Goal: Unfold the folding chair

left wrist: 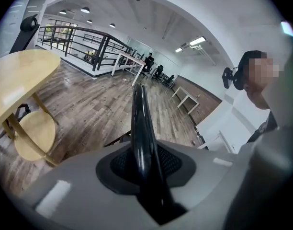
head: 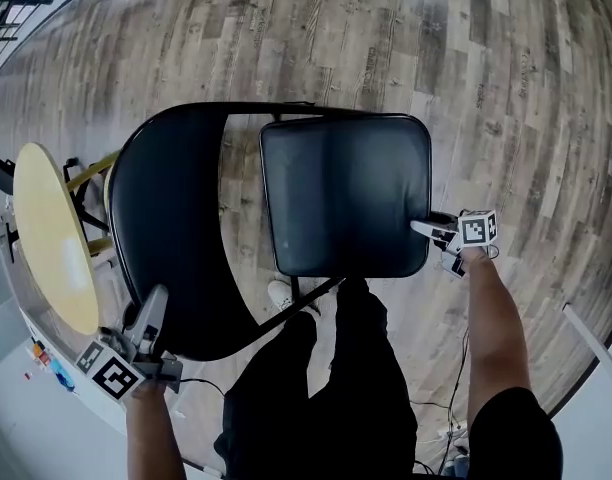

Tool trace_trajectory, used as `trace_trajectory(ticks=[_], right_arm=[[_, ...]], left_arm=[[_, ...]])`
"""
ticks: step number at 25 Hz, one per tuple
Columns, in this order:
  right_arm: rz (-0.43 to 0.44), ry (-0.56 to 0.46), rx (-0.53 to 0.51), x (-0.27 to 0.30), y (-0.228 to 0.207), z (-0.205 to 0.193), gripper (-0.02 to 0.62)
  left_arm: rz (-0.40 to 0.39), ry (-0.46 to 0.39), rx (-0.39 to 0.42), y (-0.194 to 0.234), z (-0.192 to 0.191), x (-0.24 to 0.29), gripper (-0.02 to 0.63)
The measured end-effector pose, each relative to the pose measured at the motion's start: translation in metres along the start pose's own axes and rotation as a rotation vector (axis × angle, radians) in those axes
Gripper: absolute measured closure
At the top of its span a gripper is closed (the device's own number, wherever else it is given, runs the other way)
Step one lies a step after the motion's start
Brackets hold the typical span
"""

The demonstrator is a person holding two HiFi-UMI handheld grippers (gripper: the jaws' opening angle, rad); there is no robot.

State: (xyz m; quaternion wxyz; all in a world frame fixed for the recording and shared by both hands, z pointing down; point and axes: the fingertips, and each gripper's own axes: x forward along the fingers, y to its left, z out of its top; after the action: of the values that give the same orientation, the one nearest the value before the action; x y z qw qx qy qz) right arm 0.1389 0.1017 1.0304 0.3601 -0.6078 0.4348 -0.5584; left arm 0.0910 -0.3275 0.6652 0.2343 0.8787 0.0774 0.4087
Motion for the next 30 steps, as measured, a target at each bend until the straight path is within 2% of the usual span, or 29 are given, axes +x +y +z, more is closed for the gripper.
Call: trace_trajectory(ticks=[5,10,15,19,26,30], right_arm=[[-0.166,0.022,0.014,-0.007,-0.007,-0.004,0.31],[-0.357,0.01,-0.056,-0.02,-0.004,-0.001,0.31],[-0.557,-0.003,-0.06,-0.032,-0.004,-0.001,0.31],[-0.708,0.022,-0.104,-0.035,0.001,0.002,0.31],[-0.931,0.055,-0.191,-0.036,0.014,0.008,0.311],[-0.986,0.084,-0.202,-0.036,0.022,-0.002,0.311]], left_arm=[[-0.001,0.006,-0.005,-0.002,0.0,0.003,0.511],[-0.005,0.008,-0.014,-0.002,0.0,0.0,0.511],[-0.011,0.003,-0.022,0.0,-0.001,0.002,0.508],[-0.026,0.003,-0.031,-0.002,-0.001,0.001,0.506],[-0.028,-0.007,-0.008,-0.002,0.0,0.002,0.508],[-0.029,-0.006,-0.01,-0.002,0.0,0.004,0.508]])
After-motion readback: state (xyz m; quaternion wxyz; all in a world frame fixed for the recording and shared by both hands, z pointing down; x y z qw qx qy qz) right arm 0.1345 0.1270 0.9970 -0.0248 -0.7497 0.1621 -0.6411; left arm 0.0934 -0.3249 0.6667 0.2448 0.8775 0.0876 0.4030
